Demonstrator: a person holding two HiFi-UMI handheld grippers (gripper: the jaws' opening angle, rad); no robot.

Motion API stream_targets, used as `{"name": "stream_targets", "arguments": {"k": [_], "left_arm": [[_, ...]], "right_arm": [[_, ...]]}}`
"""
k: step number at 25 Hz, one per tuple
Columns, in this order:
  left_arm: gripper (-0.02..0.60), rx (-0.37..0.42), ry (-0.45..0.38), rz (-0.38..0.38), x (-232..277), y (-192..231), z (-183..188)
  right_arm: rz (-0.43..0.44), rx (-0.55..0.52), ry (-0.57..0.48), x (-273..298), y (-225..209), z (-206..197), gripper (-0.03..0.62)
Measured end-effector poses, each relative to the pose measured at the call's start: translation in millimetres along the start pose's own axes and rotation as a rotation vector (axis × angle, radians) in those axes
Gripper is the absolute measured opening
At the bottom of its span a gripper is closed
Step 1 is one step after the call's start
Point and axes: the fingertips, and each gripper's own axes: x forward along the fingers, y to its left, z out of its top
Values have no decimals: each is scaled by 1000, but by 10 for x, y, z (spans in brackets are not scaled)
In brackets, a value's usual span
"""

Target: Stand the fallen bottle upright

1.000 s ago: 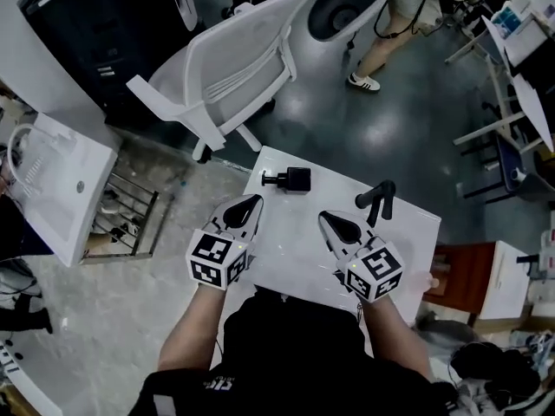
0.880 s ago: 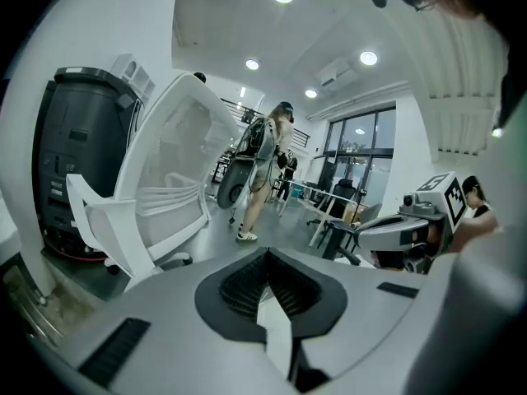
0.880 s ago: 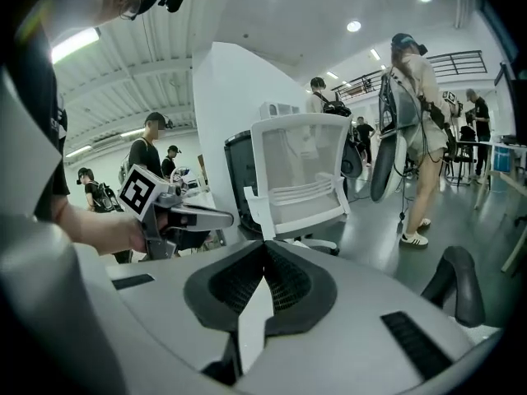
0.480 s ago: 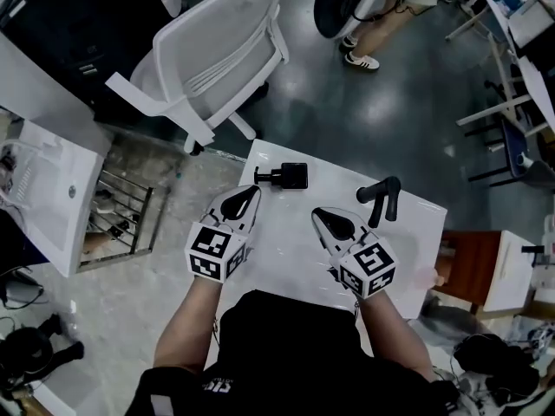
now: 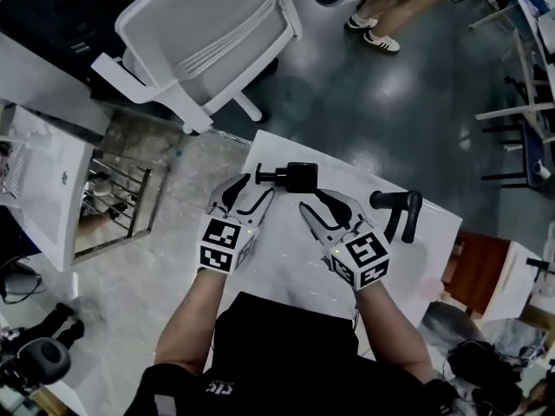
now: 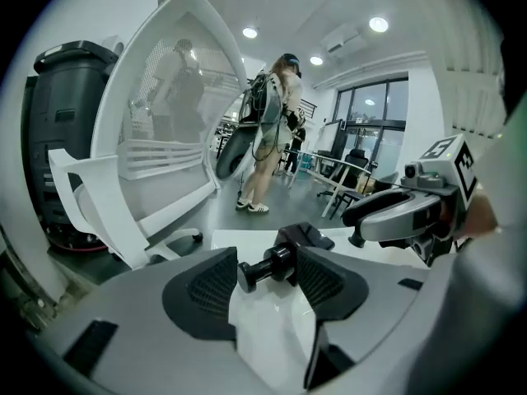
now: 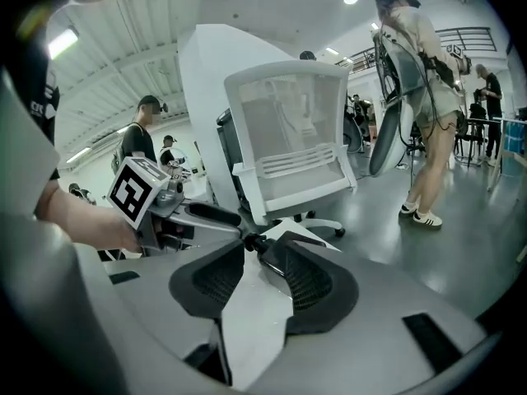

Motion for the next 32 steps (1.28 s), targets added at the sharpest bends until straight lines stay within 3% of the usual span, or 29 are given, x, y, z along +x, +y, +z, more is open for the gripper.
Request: {"name": "stream_targets", "arguments": {"k": [5,11,15,23,25,32], "left_arm": [[236,16,62,6,238,144,-232],[236,134,127,31,419,235,-357],[231,144,160,36,493,217,-468],[146,162,169,59,534,217,-515],[98,169,171,70,525,253,-504],[65,163,148,60,501,286,-454]], "right_arm": [[-28,5,38,232,-153,-103,201],[-45,24,45,435,-237,-117,218],[-72,27,26,484,-231,-51,216],[-134,5,21,488,-255,-108,221],[-130,5,22,494,-231,-108,229],[-177,18,24,427,-229,-109,236]]}}
